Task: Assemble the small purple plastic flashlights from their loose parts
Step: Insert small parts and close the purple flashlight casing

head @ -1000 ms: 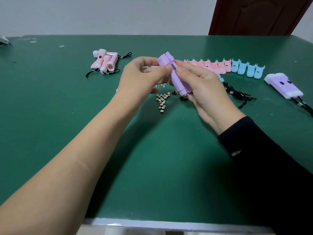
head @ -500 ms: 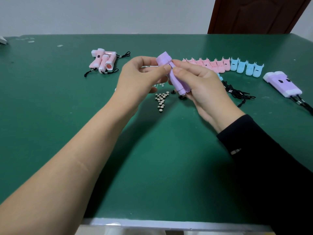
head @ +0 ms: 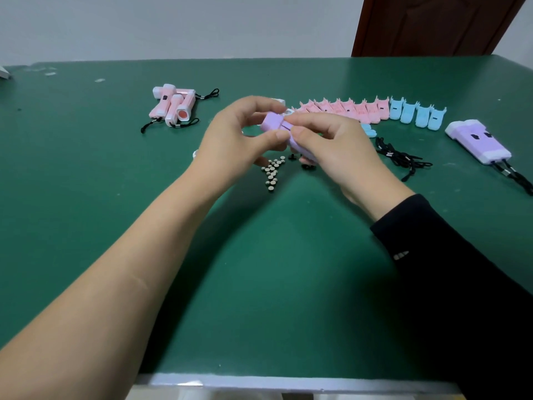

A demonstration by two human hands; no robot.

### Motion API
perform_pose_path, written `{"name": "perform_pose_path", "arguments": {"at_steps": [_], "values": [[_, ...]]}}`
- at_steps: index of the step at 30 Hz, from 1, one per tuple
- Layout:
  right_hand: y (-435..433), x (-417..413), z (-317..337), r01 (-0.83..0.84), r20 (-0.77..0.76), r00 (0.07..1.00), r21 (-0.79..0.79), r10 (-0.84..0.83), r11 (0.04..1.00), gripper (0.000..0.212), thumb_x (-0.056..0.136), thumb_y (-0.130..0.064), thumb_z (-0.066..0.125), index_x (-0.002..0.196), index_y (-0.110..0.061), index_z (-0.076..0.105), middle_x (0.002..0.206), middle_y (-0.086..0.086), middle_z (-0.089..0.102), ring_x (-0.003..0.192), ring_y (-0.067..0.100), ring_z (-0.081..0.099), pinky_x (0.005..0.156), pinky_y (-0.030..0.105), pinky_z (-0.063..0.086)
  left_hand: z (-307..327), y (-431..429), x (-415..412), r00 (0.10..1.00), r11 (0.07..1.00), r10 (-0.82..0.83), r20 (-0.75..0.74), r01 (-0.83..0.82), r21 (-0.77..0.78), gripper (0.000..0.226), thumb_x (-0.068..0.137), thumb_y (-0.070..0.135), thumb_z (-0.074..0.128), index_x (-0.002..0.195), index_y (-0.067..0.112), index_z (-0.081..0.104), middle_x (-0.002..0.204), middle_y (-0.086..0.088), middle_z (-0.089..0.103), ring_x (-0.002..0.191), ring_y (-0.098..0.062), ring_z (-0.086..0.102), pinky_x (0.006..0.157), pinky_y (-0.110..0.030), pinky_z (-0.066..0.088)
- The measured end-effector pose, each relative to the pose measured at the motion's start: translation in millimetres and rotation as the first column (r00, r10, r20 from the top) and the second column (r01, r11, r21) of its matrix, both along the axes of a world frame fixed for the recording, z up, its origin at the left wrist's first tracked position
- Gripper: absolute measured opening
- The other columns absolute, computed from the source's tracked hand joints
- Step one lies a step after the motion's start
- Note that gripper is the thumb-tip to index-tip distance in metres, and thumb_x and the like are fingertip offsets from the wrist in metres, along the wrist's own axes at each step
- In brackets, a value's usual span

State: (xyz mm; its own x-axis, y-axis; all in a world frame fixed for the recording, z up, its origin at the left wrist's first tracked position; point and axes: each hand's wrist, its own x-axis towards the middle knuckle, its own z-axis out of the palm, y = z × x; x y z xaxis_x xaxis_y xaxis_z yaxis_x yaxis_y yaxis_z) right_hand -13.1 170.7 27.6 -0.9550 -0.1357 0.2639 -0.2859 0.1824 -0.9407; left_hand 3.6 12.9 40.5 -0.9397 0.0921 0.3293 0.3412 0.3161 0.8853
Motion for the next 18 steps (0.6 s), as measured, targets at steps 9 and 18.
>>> {"name": "perform_pose_path", "arguments": {"at_steps": [9, 18], "values": [[14.2, -4.9, 8.4, -0.035, 0.229, 0.969, -0.221, 0.087, 0.975, 0.013, 0.092, -0.018, 0.063, 0.105, -0.018, 0.061, 0.096, 0.0, 0.071, 0.08, 0.01, 0.07, 0.068, 0.023, 0.055, -4.7, -6.0, -5.7, 0.994, 1.0, 0.011, -0.111, -0.009, 0.016, 0.022, 0.086, 0.01, 0.072, 0.096, 0.025, 0.06, 0.091, 0.013, 0.07, 0.075, -0.013, 0.073, 0.06, -0.022, 0.054], [18.5, -4.9, 8.3, -0.045, 0.286, 0.942, -0.417, 0.178, 0.908, 0.008, 0.089, -0.016, 0.066, 0.096, -0.013, 0.068, 0.082, 0.003, 0.075, 0.073, 0.01, 0.071, 0.065, 0.018, 0.054, -9.5, -8.2, -9.2, 0.971, 0.991, 0.058, -0.232, -0.084, -0.103, 0.028, 0.082, 0.022, 0.077, 0.091, 0.037, 0.056, 0.09, 0.018, 0.065, 0.072, -0.01, 0.07, 0.066, -0.017, 0.051]]}}
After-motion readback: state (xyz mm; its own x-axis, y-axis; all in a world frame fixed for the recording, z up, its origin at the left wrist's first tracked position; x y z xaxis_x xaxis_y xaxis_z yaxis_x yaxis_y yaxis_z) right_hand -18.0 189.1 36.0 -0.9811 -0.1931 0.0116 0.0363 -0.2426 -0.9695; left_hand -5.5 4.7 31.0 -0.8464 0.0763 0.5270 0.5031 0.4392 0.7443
